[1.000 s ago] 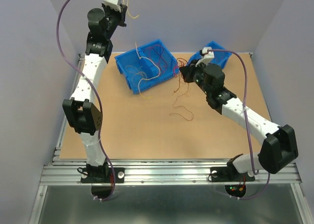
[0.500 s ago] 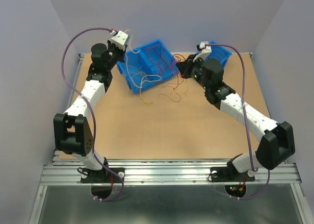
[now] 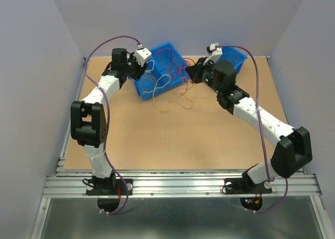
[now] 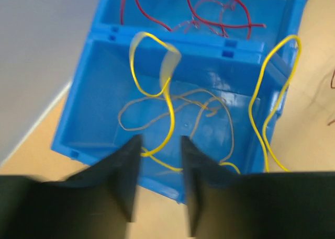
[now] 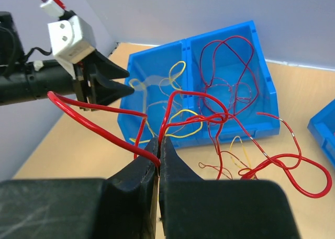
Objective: Untangle the cables
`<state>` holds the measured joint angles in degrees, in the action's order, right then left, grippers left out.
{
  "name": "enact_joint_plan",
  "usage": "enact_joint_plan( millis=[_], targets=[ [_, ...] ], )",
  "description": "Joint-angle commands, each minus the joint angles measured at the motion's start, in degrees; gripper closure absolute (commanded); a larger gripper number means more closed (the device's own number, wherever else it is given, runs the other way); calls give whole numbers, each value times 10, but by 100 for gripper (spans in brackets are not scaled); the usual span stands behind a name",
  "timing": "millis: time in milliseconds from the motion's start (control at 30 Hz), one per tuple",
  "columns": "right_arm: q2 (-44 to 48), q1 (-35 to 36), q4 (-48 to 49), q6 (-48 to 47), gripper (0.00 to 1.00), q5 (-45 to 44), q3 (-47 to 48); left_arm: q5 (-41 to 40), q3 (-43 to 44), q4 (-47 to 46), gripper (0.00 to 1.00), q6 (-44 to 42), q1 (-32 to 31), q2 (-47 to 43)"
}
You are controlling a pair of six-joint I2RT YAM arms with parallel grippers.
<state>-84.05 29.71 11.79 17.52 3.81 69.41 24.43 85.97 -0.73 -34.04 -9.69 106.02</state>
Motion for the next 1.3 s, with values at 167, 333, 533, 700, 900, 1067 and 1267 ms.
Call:
enact_joint_plan(
  millis=[167, 333, 533, 700, 900, 1067, 1267],
  targets=[
    [-8, 4, 8, 22, 99, -15, 78, 44, -11, -18, 34, 11, 0, -119],
    [-5, 6, 9, 67, 100, -81, 93, 121, -93, -58, 32, 31, -9, -217],
    [1, 8, 10, 96, 99, -106, 110, 132, -252, -128, 28, -5, -106, -319],
    [10, 10, 10, 104, 99, -103, 117, 112, -311, -180, 26, -7, -170, -313],
    [20, 10, 10, 110, 99, -97, 116, 74, -265, -201, 27, 9, -197, -219],
    [28, 10, 11, 112, 100, -95, 110, 79, -224, -210, 30, 14, -200, -152],
    [34, 10, 12, 110, 100, -101, 101, 98, -177, -228, 36, 35, -202, -99]
  ],
)
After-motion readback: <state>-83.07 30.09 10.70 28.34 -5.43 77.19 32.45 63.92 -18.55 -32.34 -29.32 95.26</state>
